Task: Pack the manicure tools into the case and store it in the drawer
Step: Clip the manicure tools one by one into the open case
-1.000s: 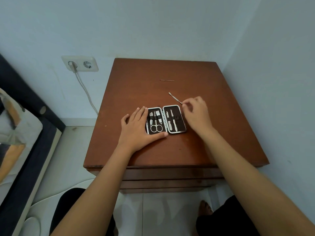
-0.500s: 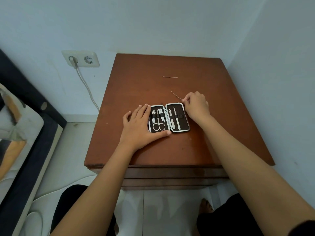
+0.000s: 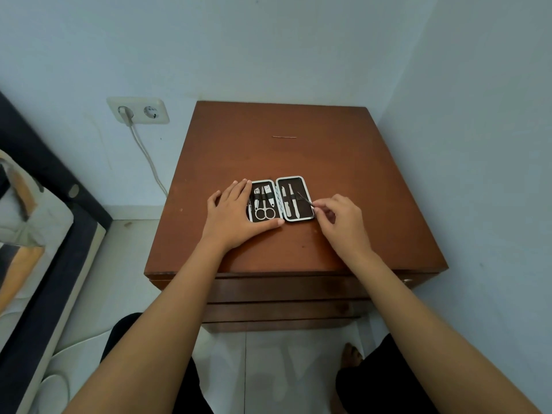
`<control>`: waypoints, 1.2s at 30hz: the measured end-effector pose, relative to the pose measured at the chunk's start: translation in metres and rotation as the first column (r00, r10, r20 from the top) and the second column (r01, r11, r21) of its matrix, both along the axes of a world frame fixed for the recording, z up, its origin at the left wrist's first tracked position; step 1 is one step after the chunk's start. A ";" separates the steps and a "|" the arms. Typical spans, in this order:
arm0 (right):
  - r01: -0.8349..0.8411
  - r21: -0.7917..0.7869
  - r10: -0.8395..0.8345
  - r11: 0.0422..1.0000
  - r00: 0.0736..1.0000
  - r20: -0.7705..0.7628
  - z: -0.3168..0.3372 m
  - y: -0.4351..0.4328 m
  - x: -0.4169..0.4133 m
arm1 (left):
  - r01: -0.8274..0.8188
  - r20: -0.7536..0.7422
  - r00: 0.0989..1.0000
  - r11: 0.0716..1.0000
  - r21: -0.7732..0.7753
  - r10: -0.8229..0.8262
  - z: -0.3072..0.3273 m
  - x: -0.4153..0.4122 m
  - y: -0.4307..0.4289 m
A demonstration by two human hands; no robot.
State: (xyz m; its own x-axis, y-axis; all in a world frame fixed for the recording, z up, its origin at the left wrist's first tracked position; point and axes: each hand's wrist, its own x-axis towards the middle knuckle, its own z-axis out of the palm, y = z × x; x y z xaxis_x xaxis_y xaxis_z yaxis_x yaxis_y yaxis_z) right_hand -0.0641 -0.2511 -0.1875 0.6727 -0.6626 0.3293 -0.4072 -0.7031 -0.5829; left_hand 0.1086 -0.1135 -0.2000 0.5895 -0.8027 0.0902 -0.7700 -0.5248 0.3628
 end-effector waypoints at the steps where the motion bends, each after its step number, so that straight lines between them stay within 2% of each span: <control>1: -0.009 -0.019 0.009 1.000 1.000 -0.017 -0.001 0.003 0.001 | -0.003 -0.004 1.000 1.000 0.004 0.003 -0.002 0.004 0.001; 12: -0.047 0.046 0.052 0.998 0.993 -0.108 -0.010 0.034 0.015 | -0.047 -0.023 0.999 0.998 0.033 0.048 -0.018 0.021 0.015; 21: -0.036 -0.014 0.033 0.999 0.984 -0.175 0.009 0.045 0.010 | -0.046 0.007 0.999 0.999 0.009 0.046 0.000 0.009 0.019; 31: -0.032 -0.103 -0.007 0.994 0.932 -0.362 0.022 0.041 -0.020 | -0.007 0.016 1.000 1.000 -0.029 0.007 0.017 -0.029 0.015; 34: -0.028 -0.059 0.008 0.998 0.946 -0.324 0.025 0.042 -0.035 | 0.007 0.008 1.000 0.999 -0.034 -0.006 0.019 -0.041 0.015; 36: 0.007 0.071 0.007 0.997 0.981 -0.194 0.028 0.042 -0.046 | 0.016 -0.001 1.000 0.999 -0.034 -0.016 0.018 -0.051 0.018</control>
State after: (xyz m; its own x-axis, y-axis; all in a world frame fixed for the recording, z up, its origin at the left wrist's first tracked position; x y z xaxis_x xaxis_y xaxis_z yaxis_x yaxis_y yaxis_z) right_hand -0.1104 -0.2095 -0.1600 0.7194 -0.6793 0.1448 -0.5170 -0.6630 -0.5415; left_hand 0.0575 -0.0955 -0.1818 0.5768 -0.8085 0.1165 -0.7777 -0.4999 0.3811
